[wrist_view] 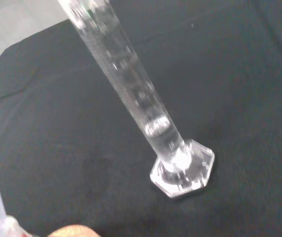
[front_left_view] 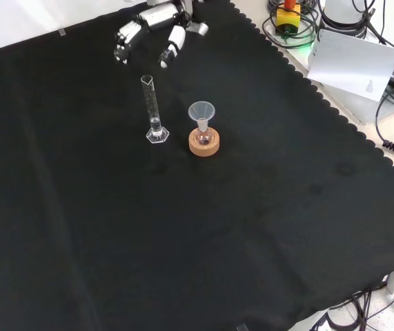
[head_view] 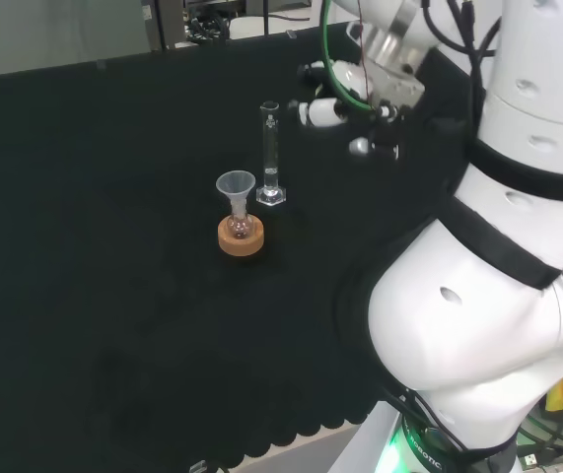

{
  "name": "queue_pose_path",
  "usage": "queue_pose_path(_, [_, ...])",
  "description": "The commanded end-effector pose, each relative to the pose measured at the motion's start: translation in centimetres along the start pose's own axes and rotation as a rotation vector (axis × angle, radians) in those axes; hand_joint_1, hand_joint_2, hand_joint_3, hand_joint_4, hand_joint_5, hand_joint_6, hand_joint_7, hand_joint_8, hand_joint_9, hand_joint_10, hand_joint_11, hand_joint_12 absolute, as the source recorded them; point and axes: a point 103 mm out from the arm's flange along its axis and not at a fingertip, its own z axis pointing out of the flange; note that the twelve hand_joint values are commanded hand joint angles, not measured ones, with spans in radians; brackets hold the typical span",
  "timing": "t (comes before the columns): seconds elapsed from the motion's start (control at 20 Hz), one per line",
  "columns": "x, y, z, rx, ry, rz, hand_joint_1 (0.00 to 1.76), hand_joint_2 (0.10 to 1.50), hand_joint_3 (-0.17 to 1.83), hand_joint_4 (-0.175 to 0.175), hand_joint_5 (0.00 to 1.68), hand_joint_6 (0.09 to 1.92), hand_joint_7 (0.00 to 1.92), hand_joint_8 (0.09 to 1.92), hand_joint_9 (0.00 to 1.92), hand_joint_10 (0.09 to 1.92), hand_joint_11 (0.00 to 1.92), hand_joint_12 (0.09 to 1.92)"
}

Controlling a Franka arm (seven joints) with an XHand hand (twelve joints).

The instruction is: Pick up the graduated cylinder.

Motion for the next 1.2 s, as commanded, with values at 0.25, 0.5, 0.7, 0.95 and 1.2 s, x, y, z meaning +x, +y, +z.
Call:
queue_pose_path(0.25, [-1.9,-0.4,4.4,-0.037,0.226,-0.114,0.80,0.78,0.42,-0.050,0.51,0.09,0.25,0.66,0.49,0.64,0.21,1.37])
queue_pose_path(0.5, [-1.7,-0.1,5.2,-0.026,0.243,-0.132,0.89,0.70,0.50,-0.051,0.51,0.09,0.26,0.66,0.52,0.63,0.22,1.36])
queue_pose_path(0.7, [-1.2,0.4,5.9,-0.022,0.277,-0.145,0.94,0.66,0.58,-0.051,0.51,0.09,0.24,0.65,0.48,0.62,0.23,1.35])
queue_pose_path(0.95, [-0.4,1.2,7.2,-0.035,0.350,-0.158,0.96,0.64,0.61,-0.055,0.49,0.09,0.23,0.65,0.47,0.63,0.23,1.35])
queue_pose_path(1.2, [-0.2,1.9,8.3,-0.061,0.407,-0.159,0.98,0.62,0.66,-0.061,0.50,0.09,0.30,0.67,0.53,0.63,0.25,1.34])
